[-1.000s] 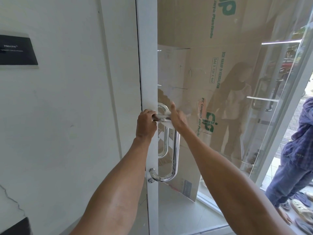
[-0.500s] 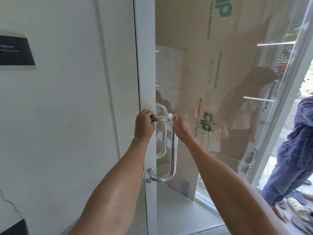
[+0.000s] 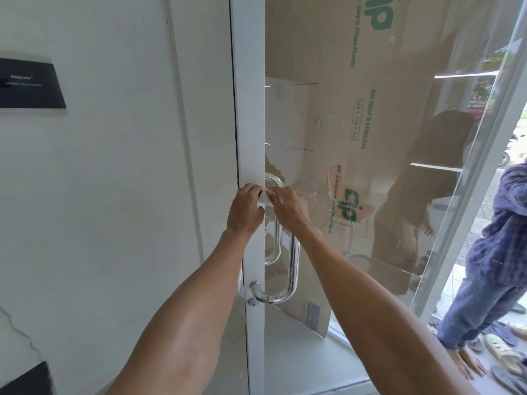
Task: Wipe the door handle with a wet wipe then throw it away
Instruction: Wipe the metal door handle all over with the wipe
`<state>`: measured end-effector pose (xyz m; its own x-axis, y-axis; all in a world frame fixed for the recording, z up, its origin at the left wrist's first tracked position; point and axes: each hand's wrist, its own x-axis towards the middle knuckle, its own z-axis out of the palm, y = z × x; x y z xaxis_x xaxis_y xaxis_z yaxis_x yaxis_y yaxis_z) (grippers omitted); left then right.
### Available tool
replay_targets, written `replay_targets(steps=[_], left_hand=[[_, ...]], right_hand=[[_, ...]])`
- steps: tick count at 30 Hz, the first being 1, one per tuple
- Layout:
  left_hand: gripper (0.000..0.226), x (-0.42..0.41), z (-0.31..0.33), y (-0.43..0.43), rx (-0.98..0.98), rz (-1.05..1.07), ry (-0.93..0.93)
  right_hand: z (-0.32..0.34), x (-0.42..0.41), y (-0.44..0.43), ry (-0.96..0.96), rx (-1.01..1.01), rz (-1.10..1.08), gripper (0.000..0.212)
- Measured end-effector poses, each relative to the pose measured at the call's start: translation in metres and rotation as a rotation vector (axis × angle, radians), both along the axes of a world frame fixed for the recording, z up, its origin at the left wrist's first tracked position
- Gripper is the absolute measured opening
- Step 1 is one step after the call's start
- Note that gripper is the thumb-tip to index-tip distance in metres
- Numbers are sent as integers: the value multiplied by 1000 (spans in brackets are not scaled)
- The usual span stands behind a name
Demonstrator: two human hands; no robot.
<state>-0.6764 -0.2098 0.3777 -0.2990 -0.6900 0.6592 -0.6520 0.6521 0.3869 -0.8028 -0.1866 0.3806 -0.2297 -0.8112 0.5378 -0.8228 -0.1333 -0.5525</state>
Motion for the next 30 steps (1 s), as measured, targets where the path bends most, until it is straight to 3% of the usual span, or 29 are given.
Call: replay_targets(steps=[7,13,18,25,30], left_hand=[[51,-4,6,13,-51,-61,132],[54,-4,7,21,-78,-134,100],[33,-3,9,21,-111,-127,88],[22,-4,9,15,-161,-73,-12],[19,-6,6,15,-283,64,-154]], right_hand=[[-1,-2,3,-27,13,34,33],[1,-1,6,9,29,17,28],[-4,-3,12,27,30,37,36],[-20,-14,20,9,71,30,57],[-31,-32,23,-125,152,-34,25]])
